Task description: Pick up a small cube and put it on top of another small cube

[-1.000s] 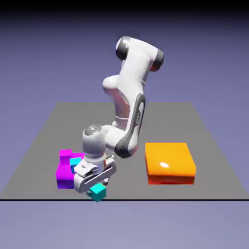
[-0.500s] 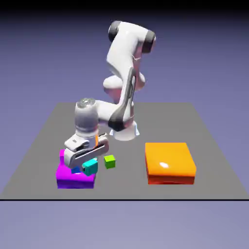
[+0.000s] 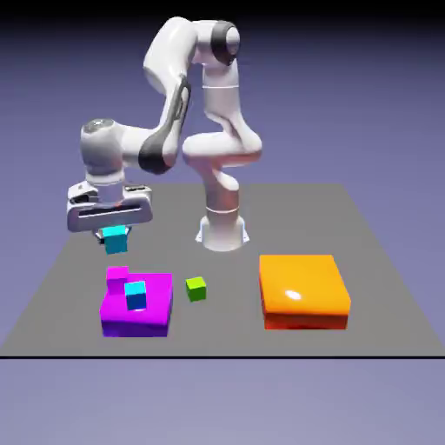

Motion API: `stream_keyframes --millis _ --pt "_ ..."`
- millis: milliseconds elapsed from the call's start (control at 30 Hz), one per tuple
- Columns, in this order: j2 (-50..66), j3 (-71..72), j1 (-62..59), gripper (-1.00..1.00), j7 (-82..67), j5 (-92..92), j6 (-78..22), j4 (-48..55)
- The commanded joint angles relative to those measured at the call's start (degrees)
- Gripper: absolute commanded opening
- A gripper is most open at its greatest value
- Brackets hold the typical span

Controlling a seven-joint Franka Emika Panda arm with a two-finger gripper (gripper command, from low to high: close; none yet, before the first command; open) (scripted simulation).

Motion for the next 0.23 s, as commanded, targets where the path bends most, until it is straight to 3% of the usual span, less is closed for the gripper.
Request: stream_keyframes --millis 0,67,100,200 --pt "2.08 0.78 -1.0 -1.0 -1.66 2.27 1.93 -0.44" --pt "5.62 2.05 -2.11 -1.0 -4.58 6.29 5.12 -1.2" --pt "5.62 2.05 -2.11 1.0 -4.58 6.29 5.13 -1.2" --pt "1.47 0.56 -0.81 1.0 -1.15 1.58 1.38 -0.31"
